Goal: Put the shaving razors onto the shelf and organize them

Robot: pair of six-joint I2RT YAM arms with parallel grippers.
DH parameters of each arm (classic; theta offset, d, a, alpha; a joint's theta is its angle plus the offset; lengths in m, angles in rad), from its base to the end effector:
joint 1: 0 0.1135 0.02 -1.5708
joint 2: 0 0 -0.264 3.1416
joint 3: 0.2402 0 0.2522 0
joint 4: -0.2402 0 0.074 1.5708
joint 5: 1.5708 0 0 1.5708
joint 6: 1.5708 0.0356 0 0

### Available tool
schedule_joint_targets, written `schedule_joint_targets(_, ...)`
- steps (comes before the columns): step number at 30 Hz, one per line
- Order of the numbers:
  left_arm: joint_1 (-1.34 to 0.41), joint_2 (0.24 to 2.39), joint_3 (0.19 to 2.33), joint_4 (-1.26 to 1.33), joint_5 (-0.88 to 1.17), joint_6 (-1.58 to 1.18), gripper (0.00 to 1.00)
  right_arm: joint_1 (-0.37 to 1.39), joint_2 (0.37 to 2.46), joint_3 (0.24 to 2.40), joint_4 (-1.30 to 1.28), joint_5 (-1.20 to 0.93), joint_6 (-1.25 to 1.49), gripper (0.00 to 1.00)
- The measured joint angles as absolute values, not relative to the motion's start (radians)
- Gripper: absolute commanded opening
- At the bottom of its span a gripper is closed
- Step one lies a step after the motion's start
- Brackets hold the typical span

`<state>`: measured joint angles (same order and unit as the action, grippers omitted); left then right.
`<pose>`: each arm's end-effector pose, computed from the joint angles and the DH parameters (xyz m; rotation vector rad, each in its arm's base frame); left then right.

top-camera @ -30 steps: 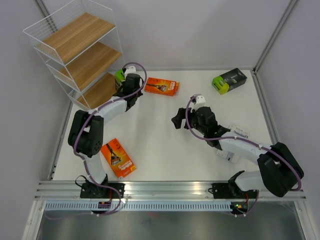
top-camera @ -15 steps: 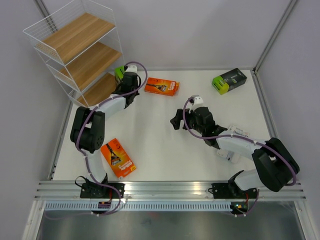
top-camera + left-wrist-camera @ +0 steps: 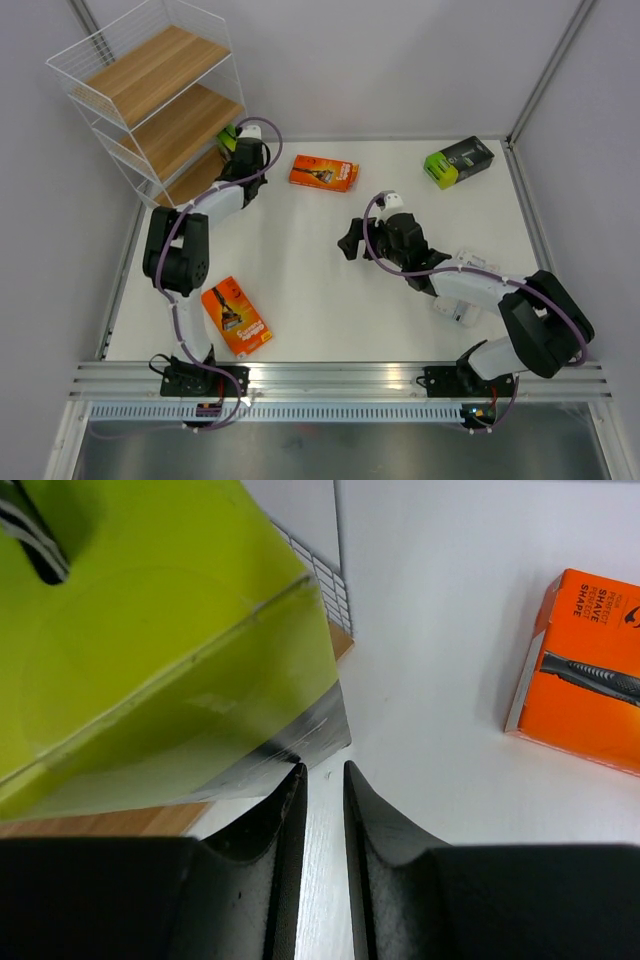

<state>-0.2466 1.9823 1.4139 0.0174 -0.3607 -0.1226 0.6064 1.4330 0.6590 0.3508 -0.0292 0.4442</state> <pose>0.4450 -0.0991 0.2180 -0.0826 2.0850 0.1590 0.2466 0.1723 0.2017 -0.1866 2.0555 0.6950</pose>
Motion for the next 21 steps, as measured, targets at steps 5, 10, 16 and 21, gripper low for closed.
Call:
schedule_joint_targets(5, -0.241, 2.019, 1.441, 0.013, -0.356, -0.11, 0.26, 0.607, 1.446, 0.665, 0.352, -0.031, 0.448, 0.98)
schedule_joint_targets(10, -0.218, 2.037, 1.46, 0.007, -0.356, -0.11, 0.26, 0.607, 1.458, 0.673, 0.352, -0.033, 0.449, 0.98)
schedule_joint_targets(16, -0.179, 2.038, 1.46, 0.001, -0.358, -0.102, 0.26, 0.606, 1.48, 0.689, 0.352, -0.047, 0.45, 0.98)
schedule_joint_targets(21, -0.177, 2.039, 1.46, -0.002, -0.366, -0.097, 0.25, 0.606, 1.488, 0.69, 0.352, -0.054, 0.451, 0.98)
